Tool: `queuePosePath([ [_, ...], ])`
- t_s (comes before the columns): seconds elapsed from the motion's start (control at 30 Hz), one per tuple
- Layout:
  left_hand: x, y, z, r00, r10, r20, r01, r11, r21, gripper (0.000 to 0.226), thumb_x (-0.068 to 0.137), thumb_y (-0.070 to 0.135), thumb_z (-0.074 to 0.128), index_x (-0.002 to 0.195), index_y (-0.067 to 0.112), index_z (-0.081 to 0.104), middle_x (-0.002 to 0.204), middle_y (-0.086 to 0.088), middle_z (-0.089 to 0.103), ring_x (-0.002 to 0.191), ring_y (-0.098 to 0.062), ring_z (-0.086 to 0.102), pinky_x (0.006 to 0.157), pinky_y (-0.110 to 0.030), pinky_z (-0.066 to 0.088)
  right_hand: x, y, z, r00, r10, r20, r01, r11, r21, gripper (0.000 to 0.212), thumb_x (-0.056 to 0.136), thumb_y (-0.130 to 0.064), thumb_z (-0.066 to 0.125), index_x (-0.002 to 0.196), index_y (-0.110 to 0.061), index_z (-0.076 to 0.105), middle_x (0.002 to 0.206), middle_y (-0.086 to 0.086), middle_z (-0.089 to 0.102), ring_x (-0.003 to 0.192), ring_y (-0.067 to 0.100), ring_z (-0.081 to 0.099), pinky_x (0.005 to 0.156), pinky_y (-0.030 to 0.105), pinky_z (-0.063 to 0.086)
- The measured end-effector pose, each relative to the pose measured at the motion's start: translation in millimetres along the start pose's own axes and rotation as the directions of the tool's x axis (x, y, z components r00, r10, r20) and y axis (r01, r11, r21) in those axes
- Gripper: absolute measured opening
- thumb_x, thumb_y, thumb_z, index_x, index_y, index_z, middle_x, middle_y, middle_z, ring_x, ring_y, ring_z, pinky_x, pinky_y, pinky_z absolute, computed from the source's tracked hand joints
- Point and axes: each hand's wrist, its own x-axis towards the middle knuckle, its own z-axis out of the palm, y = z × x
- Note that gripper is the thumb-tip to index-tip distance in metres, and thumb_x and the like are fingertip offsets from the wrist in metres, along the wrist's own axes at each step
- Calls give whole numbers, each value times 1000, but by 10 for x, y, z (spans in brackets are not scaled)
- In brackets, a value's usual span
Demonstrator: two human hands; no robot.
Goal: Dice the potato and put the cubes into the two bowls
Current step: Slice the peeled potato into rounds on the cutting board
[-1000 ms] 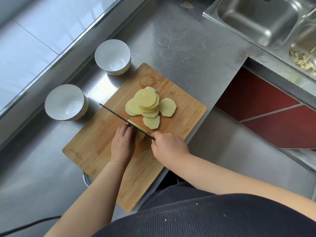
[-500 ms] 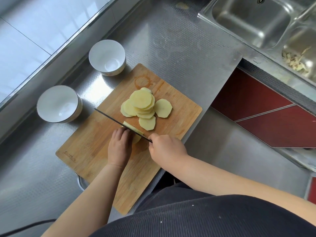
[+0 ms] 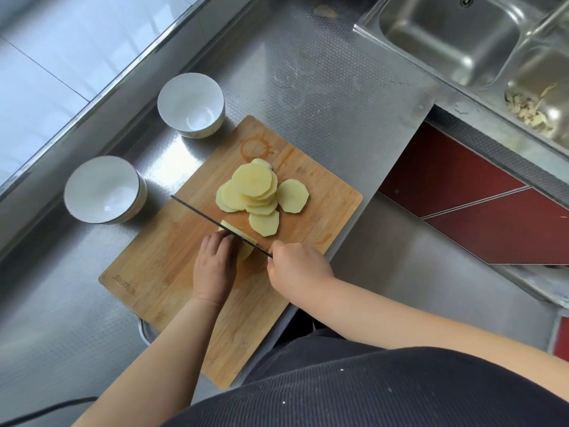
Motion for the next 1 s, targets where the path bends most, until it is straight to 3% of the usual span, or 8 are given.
queuePosePath([
  [0.63,-11,-41,19,1000,-4,15,4,1000,8,25,90,16,52,100,-2,65,100,-21,63,86,-34,57,68,-44,54,106,-16,129,999,25,22,-24,999,-44,21,101,-21,43,113,-9,54,101,10,66,92,30,62,60,30,35],
  [1.0,3,-64,59,998,44,-49,-45,999,-26,12,87,5,61,98,1,64,99,-19,61,85,-31,53,69,-38,48,351,-7,286,991,88,103,-83,995,-52,20,100,-15,45,115,-4,53,106,13,64,95,31,62,62,31,39],
])
